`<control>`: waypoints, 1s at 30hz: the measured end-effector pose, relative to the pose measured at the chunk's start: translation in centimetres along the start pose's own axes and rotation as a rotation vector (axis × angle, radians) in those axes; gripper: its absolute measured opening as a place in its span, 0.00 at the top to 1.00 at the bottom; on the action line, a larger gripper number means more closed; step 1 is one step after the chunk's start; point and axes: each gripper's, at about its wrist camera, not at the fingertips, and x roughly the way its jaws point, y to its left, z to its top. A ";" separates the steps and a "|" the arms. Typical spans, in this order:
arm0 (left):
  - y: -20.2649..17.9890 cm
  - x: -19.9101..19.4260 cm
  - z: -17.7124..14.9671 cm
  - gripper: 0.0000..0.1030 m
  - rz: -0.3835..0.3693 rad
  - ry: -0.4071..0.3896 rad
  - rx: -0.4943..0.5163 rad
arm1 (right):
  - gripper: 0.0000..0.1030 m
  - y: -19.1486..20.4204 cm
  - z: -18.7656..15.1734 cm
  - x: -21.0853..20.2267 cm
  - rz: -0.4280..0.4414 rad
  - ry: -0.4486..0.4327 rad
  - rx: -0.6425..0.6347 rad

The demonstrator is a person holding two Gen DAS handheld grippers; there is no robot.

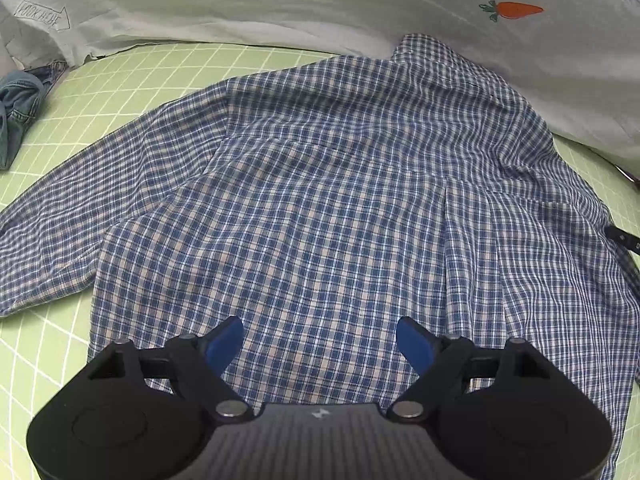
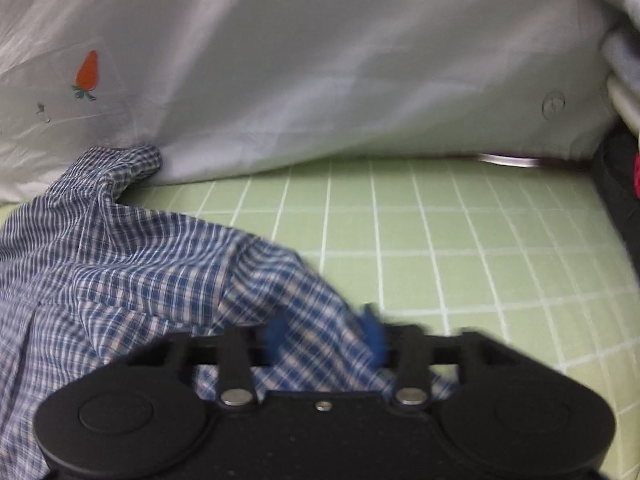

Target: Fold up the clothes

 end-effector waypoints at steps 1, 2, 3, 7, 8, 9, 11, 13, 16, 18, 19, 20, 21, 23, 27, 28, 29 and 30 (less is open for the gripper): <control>0.0 0.1 0.0 0.18 0.001 0.000 -0.002 | 0.99 -0.1 0.0 0.0 0.011 0.006 -0.015; 0.1 0.1 0.1 0.18 0.001 0.000 -0.003 | 1.00 0.0 0.1 0.1 0.009 0.012 -0.042; 0.1 0.2 0.1 0.18 0.002 0.000 -0.005 | 1.00 0.3 0.1 0.1 -0.005 0.012 -0.085; 0.4 0.5 -0.1 0.18 0.013 0.002 -0.015 | 1.00 0.1 0.5 0.7 -0.076 -0.010 -0.097; 0.6 0.5 -0.2 0.18 0.014 0.000 -0.018 | 1.00 -0.2 0.6 0.9 -0.083 -0.014 -0.064; 0.8 0.4 -0.2 0.18 0.016 -0.003 -0.021 | 1.00 -0.5 0.8 1.0 -0.091 -0.017 -0.033; 1.3 0.1 -0.2 0.19 0.018 -0.011 -0.031 | 0.98 -0.5 0.8 1.0 -0.120 -0.014 0.003; 1.8 -0.3 -0.4 0.18 0.018 -0.024 -0.040 | 0.79 -0.4 0.9 0.9 -0.151 -0.003 0.025; 2.4 -1.5 -0.6 0.18 0.012 -0.062 -0.059 | 0.35 -0.1 0.9 -0.8 -0.193 0.007 0.084; 2.8 -2.4 -1.0 0.17 0.006 -0.089 -0.074 | 0.21 0.5 0.2 -3.1 -0.186 -0.016 0.132; 3.0 -2.8 -1.1 0.15 0.002 -0.102 -0.081 | 0.08 1.2 -0.3 -4.4 -0.181 -0.025 0.147; 3.2 -3.4 -1.5 0.14 -0.002 -0.116 -0.091 | 0.03 2.1 -1.1 -5.7 -0.178 -0.036 0.155; 3.4 -3.9 -1.8 0.14 -0.006 -0.130 -0.101 | 0.01 3.2 -2.2 -7.1 -0.175 -0.044 0.156; 4.4 -5.1 -2.8 0.14 -0.016 -0.151 -0.121 | 0.01 5.8 -4.7 -9.3 -0.145 -0.025 0.163; 7.0 -7.3 -5.1 0.14 -0.034 -0.175 -0.172 | 0.01 10.9 -10.6 -12.4 -0.060 0.075 0.203; 7.7 -7.7 -5.7 0.14 -0.036 -0.178 -0.183 | 0.01 12.3 -12.0 -12.9 -0.040 0.111 0.195; 8.5 -8.2 -6.3 0.14 -0.036 -0.182 -0.195 | 0.01 13.5 -13.2 -13.4 -0.026 0.136 0.173; 9.2 -8.6 -6.9 0.14 -0.036 -0.186 -0.206 | 0.01 14.8 -14.3 -13.9 -0.011 0.160 0.150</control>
